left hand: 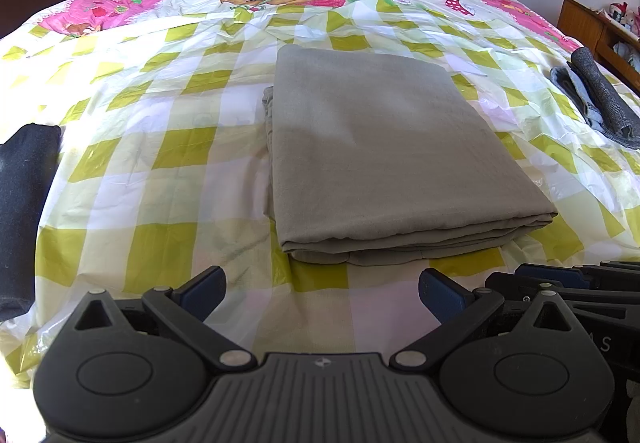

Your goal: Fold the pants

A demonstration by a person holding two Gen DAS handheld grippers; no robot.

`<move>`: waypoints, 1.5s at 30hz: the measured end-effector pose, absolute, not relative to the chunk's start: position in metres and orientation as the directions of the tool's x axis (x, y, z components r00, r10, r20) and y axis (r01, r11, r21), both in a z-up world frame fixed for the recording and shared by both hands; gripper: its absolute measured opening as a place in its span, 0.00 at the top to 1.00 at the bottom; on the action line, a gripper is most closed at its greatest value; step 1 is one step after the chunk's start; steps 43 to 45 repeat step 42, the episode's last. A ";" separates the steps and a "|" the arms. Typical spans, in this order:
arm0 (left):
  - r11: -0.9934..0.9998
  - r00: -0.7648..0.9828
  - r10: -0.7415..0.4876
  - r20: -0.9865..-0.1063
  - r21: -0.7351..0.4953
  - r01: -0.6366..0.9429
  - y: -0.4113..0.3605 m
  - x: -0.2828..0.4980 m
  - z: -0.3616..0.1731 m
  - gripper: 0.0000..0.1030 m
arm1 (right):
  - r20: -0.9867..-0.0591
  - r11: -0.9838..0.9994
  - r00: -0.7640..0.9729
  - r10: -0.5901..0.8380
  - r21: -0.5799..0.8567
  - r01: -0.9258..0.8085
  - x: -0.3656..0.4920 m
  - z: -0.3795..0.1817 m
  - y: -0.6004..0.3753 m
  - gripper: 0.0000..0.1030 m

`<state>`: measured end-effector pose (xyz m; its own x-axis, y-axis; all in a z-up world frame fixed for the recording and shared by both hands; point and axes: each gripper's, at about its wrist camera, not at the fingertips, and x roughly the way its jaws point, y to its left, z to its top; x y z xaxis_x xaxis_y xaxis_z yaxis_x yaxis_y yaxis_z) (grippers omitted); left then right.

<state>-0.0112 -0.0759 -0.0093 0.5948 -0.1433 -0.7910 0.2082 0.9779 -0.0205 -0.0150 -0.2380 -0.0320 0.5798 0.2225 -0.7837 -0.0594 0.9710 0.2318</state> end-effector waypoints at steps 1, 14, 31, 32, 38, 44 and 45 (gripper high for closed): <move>0.978 0.595 -0.143 -0.791 -0.021 0.208 -0.076 -0.011 -0.009 0.00 | -0.784 0.971 0.580 0.223 0.232 -0.059 -0.015 -0.032 -0.238 0.73; 0.978 0.596 -0.144 -0.790 -0.021 0.208 -0.077 -0.012 -0.008 0.00 | -0.784 0.971 0.580 0.222 0.232 -0.059 -0.015 -0.032 -0.238 0.73; 0.978 0.597 -0.143 -0.789 -0.020 0.208 -0.077 -0.012 -0.008 0.00 | -0.783 0.971 0.580 0.223 0.232 -0.059 -0.015 -0.032 -0.238 0.72; 0.978 0.597 -0.144 -0.789 -0.021 0.208 -0.077 -0.012 -0.008 0.00 | -0.784 0.971 0.580 0.223 0.232 -0.059 -0.015 -0.032 -0.238 0.72; 0.977 0.597 -0.146 -0.789 -0.022 0.210 -0.077 -0.013 -0.007 0.00 | -0.784 0.971 0.580 0.222 0.231 -0.059 -0.015 -0.032 -0.238 0.72; 0.978 0.598 -0.146 -0.788 -0.023 0.209 -0.078 -0.013 -0.007 0.00 | -0.784 0.971 0.580 0.223 0.232 -0.059 -0.015 -0.032 -0.238 0.72; 0.978 0.598 -0.146 -0.788 -0.023 0.209 -0.078 -0.013 -0.007 0.00 | -0.784 0.971 0.580 0.223 0.232 -0.059 -0.015 -0.032 -0.238 0.72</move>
